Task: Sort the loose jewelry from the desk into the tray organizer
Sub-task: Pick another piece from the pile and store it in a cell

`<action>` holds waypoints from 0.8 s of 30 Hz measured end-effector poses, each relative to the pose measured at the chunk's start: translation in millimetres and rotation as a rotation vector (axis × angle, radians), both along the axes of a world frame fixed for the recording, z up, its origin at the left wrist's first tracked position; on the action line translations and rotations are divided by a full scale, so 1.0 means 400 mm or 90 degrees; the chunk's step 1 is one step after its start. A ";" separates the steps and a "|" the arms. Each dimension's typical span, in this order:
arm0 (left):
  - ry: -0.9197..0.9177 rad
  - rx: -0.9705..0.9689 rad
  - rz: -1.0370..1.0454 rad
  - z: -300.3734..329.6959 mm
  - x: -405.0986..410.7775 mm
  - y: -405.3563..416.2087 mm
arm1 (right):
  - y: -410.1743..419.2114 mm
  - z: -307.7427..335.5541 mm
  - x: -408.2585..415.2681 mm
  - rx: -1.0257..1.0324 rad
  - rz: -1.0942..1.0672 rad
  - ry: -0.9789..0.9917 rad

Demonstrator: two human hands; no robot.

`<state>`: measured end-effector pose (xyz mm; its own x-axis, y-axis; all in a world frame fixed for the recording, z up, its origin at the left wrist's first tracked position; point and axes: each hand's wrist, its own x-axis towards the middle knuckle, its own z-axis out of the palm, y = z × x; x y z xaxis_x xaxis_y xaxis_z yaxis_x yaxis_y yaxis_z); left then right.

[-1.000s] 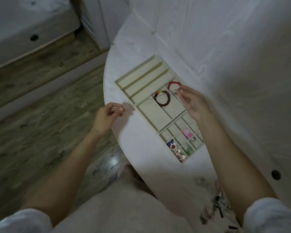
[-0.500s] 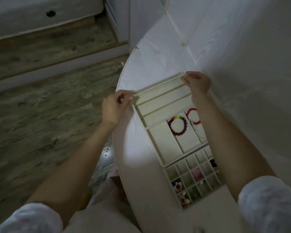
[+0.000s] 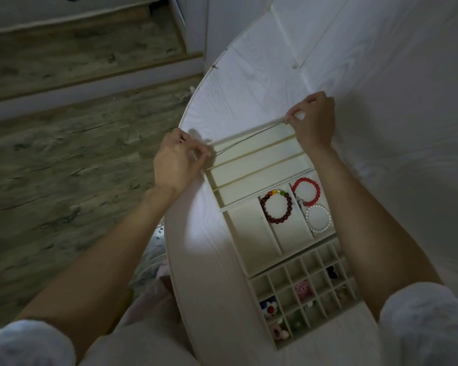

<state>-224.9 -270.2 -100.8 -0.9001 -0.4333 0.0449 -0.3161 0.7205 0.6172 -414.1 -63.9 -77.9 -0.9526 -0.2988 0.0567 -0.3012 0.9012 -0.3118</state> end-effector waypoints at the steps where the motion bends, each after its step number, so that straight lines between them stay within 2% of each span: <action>1: -0.008 -0.021 -0.014 0.002 0.001 -0.002 | 0.002 -0.003 -0.002 0.010 0.001 0.005; 5: 0.010 -0.096 -0.068 0.008 0.008 -0.027 | 0.015 -0.006 -0.011 0.005 0.041 0.010; 8: 0.066 -0.142 -0.169 0.001 0.013 -0.059 | 0.025 -0.004 -0.009 -0.022 0.058 0.007; 12: 0.013 -0.197 -0.259 0.005 0.028 -0.087 | 0.034 -0.003 -0.002 -0.008 0.070 0.014; 17: -0.068 -0.259 -0.345 0.014 0.021 -0.082 | 0.036 -0.020 0.005 0.050 0.176 -0.021; 24: -0.084 -0.307 -0.347 0.008 0.019 -0.076 | 0.060 -0.014 0.003 0.105 0.179 0.010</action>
<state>-217.2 -300.4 -97.4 -0.9930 0.1179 -0.0065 0.1149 0.9781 0.1737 -413.0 -39.7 -83.4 -0.8311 -0.5561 -0.0003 -0.5487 0.8201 -0.1622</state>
